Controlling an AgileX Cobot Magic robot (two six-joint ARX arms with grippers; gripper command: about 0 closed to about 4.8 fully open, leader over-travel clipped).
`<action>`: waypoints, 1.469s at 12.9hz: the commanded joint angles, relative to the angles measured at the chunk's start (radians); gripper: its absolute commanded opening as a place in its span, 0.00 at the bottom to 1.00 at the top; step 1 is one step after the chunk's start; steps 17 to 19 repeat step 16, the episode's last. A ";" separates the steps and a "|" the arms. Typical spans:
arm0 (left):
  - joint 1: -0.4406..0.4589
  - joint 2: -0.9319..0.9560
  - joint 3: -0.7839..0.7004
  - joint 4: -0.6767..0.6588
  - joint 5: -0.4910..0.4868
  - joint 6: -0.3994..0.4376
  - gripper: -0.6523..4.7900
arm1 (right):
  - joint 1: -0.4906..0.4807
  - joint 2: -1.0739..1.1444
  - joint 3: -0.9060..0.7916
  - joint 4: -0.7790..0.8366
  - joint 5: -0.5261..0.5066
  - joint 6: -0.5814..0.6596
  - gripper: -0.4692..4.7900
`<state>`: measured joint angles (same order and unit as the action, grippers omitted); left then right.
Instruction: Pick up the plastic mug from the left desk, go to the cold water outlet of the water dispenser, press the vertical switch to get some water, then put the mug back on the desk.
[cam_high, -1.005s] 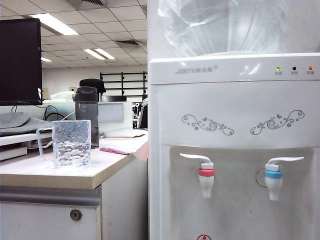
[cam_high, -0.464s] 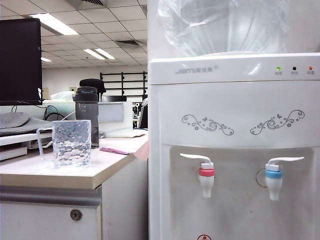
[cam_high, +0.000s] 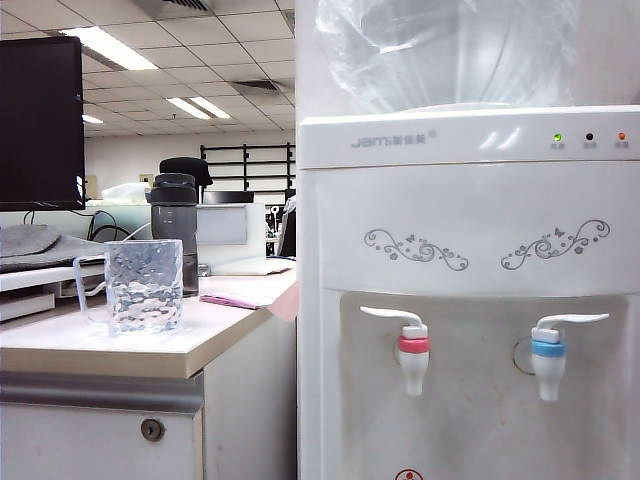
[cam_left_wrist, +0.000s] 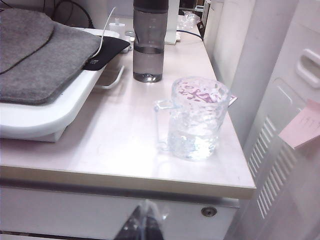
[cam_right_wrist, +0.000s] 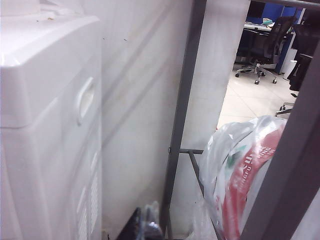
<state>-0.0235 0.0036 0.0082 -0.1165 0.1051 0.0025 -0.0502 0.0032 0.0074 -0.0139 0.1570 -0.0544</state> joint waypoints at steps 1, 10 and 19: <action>0.000 -0.001 0.000 0.002 -0.099 -0.003 0.11 | 0.000 -0.001 -0.001 0.018 0.002 -0.002 0.09; 0.000 -0.001 0.000 0.000 -0.127 -0.003 0.11 | 0.000 -0.001 -0.001 0.018 0.002 -0.002 0.09; 0.000 -0.001 0.000 0.000 -0.128 -0.003 0.11 | 0.000 -0.001 -0.001 0.018 0.002 -0.002 0.09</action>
